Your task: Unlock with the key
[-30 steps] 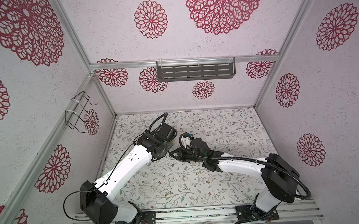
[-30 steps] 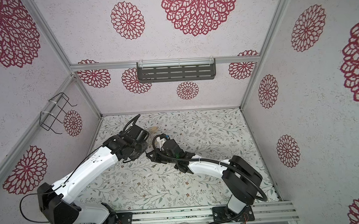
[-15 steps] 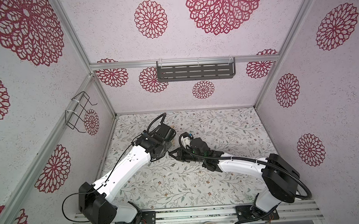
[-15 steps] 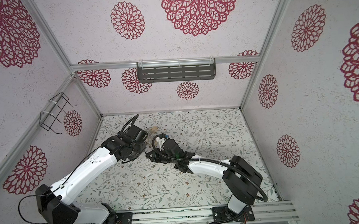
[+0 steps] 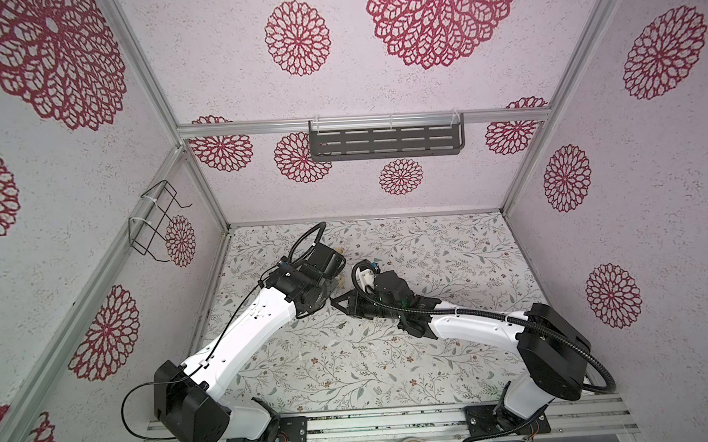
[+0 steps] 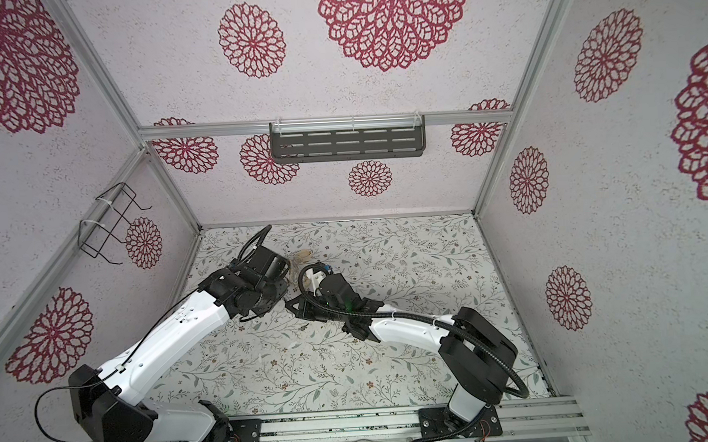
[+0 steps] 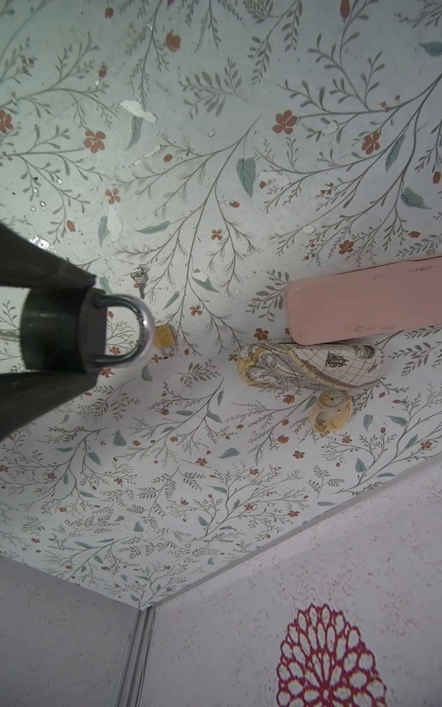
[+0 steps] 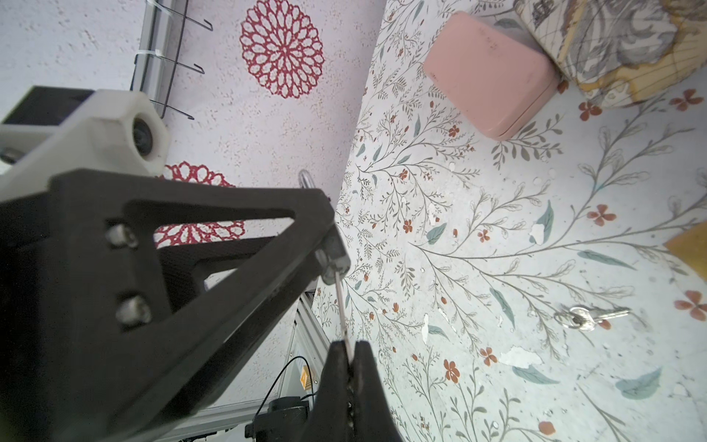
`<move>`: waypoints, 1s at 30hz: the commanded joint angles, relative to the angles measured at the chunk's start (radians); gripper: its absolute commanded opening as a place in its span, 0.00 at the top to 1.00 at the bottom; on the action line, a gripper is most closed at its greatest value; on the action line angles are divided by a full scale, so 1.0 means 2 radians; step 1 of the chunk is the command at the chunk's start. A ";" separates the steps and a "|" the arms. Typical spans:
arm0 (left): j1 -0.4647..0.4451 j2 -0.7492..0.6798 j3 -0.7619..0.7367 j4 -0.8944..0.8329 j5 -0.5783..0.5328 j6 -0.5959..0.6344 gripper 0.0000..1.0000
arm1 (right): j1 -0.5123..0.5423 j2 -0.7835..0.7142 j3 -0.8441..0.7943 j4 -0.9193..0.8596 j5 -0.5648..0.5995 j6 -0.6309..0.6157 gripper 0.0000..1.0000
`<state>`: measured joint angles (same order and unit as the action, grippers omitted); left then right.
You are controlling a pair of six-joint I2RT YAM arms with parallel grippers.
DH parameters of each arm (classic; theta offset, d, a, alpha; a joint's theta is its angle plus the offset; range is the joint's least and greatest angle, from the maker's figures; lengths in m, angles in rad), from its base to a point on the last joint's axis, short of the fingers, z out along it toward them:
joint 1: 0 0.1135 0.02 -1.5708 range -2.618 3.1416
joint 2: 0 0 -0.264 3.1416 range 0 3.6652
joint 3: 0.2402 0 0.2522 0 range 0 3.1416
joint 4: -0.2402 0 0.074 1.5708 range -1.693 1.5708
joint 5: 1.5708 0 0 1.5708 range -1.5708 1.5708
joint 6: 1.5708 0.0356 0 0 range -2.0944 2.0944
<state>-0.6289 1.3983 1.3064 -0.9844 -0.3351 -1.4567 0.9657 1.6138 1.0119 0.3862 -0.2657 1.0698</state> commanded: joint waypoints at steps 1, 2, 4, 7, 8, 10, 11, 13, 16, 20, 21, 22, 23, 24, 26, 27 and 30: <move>0.002 -0.012 -0.005 0.011 0.001 -0.009 1.00 | 0.005 0.001 0.023 0.023 -0.001 0.000 1.00; 0.002 -0.013 -0.005 0.013 0.004 -0.009 1.00 | 0.004 0.001 0.023 0.021 0.001 0.000 1.00; 0.002 -0.013 -0.005 0.015 0.006 -0.009 1.00 | 0.004 0.001 0.023 0.023 0.004 0.000 1.00; 0.002 -0.015 -0.007 0.018 0.010 -0.010 1.00 | 0.004 0.007 0.030 0.028 -0.001 0.001 1.00; 0.002 -0.016 -0.008 0.020 0.012 -0.011 1.00 | 0.005 0.009 0.032 0.030 -0.002 0.002 1.00; 0.002 -0.017 -0.009 0.023 0.015 -0.012 1.00 | 0.005 0.010 0.033 0.030 -0.004 0.001 1.00; 0.002 -0.017 -0.009 0.023 0.016 -0.013 1.00 | 0.005 0.010 0.034 0.029 -0.004 0.001 1.00; 0.002 -0.020 -0.012 0.027 0.018 -0.017 1.00 | 0.006 0.010 0.035 0.025 -0.003 0.000 1.00; 0.002 -0.025 -0.016 0.038 0.028 -0.021 1.00 | 0.006 0.008 0.032 0.022 0.003 -0.002 1.00; -0.001 -0.028 -0.019 0.043 0.050 -0.025 1.00 | 0.006 0.005 0.036 0.001 0.022 -0.012 1.00; -0.002 -0.029 -0.020 0.044 0.053 -0.024 1.00 | 0.005 0.003 0.036 -0.009 0.030 -0.016 1.00; -0.004 -0.031 -0.020 0.043 0.057 -0.023 1.00 | 0.004 0.001 0.036 -0.017 0.038 -0.021 1.00; -0.005 -0.031 -0.020 0.043 0.060 -0.021 1.00 | 0.003 -0.001 0.037 -0.024 0.045 -0.024 1.00; -0.006 -0.032 -0.019 0.042 0.065 -0.018 1.00 | 0.001 -0.005 0.036 -0.033 0.057 -0.027 1.00; -0.012 -0.032 -0.015 0.033 0.069 -0.016 1.00 | -0.002 -0.015 0.036 -0.052 0.080 -0.034 1.00; -0.016 -0.032 -0.014 0.028 0.065 -0.013 1.00 | -0.004 -0.020 0.032 -0.055 0.092 -0.033 1.00; -0.027 -0.028 -0.012 0.006 0.043 -0.007 1.00 | -0.010 -0.031 0.025 -0.023 0.084 -0.031 1.00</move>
<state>-0.6403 1.3670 1.2678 -0.9234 -0.2882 -1.4841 0.9722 1.5993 1.0485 0.2844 -0.1913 1.0290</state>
